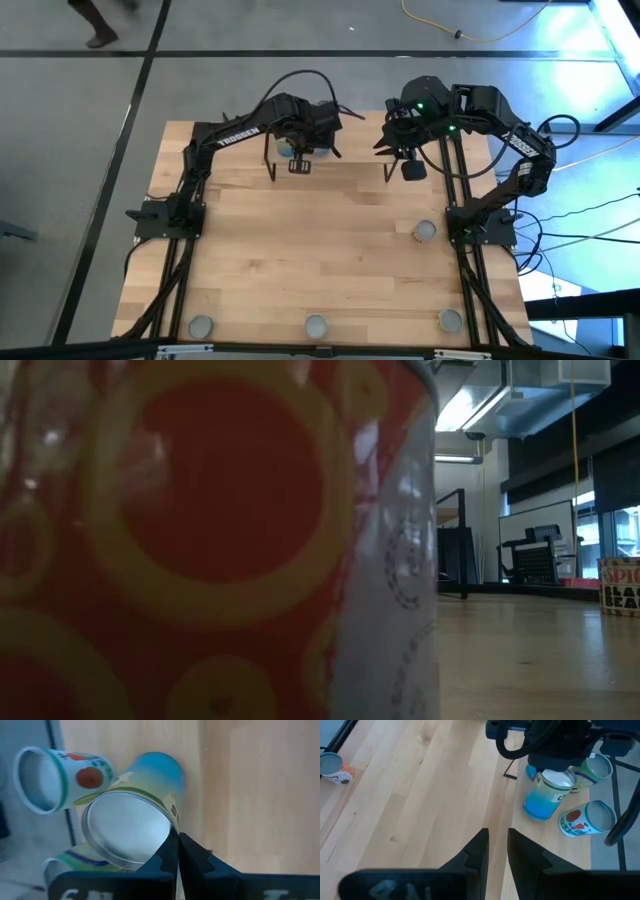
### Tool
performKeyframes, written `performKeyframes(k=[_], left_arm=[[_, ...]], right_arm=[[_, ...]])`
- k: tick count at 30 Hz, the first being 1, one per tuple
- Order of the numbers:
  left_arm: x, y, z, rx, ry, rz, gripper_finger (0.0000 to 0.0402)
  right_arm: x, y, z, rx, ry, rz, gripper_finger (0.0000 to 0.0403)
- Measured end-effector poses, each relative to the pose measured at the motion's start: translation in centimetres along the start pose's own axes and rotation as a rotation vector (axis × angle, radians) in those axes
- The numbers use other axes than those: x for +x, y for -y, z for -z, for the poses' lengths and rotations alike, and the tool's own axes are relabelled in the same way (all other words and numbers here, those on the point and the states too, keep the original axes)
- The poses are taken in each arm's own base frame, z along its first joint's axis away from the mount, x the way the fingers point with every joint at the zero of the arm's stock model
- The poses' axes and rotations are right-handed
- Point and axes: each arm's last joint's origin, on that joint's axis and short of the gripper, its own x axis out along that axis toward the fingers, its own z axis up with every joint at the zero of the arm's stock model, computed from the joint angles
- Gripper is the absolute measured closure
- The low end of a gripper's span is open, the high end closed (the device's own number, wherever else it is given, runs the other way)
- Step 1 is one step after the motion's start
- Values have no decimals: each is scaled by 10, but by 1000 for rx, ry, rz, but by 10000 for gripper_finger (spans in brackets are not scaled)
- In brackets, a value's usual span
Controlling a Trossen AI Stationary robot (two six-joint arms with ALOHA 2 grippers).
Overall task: Pick and place cans onto a shelf
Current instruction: Put the canned cherries on the shelf, then put the canned black beans on the shelf
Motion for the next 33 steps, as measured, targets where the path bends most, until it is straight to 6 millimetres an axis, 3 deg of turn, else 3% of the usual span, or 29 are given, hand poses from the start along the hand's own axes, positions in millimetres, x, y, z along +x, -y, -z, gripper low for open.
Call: performKeyframes(k=[14, 20, 27, 33], left_arm=[[-3, 4, -9, 55, 50, -78, 367], [-7, 9, -13, 93, 17, -220, 366], [-32, 30, -14, 127, 73, -268, 378], [-77, 50, 0, 30, 207, -260, 381]], right_arm=[[0, 0, 0, 1, -4, -2, 331], [0, 0, 1, 1, -6, -3, 331], [0, 0, 1, 2, -8, -4, 331], [0, -3, 3, 12, -20, -62, 331]])
